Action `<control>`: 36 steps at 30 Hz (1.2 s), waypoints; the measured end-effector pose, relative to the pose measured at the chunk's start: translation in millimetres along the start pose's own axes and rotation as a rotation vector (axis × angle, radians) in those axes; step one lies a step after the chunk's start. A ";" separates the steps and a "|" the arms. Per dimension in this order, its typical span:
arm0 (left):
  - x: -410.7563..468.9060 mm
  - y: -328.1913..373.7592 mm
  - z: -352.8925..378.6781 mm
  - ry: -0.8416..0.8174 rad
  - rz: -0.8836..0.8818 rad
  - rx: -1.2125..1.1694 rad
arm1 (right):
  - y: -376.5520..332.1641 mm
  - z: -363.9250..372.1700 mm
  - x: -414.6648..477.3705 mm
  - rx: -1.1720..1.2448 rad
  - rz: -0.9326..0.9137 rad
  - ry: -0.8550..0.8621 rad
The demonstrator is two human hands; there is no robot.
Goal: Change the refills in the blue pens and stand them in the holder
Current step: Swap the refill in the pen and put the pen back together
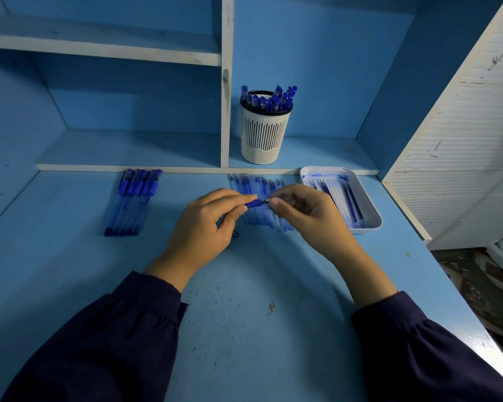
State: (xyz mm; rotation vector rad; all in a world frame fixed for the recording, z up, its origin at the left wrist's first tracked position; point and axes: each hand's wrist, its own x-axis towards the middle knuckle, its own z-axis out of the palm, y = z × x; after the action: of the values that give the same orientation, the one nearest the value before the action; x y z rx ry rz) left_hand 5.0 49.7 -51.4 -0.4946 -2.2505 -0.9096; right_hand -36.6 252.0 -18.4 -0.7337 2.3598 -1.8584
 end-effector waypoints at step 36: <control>0.8 1.0 1.0 0.001 0.026 0.008 | 5.3 -0.4 1.4 -0.010 -0.072 -0.024</control>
State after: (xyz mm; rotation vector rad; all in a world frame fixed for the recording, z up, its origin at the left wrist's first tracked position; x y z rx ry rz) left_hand 4.5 51.2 -51.0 -0.5188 -2.2403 -0.8873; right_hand -39.7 252.7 -22.9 -0.8480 2.3600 -1.8560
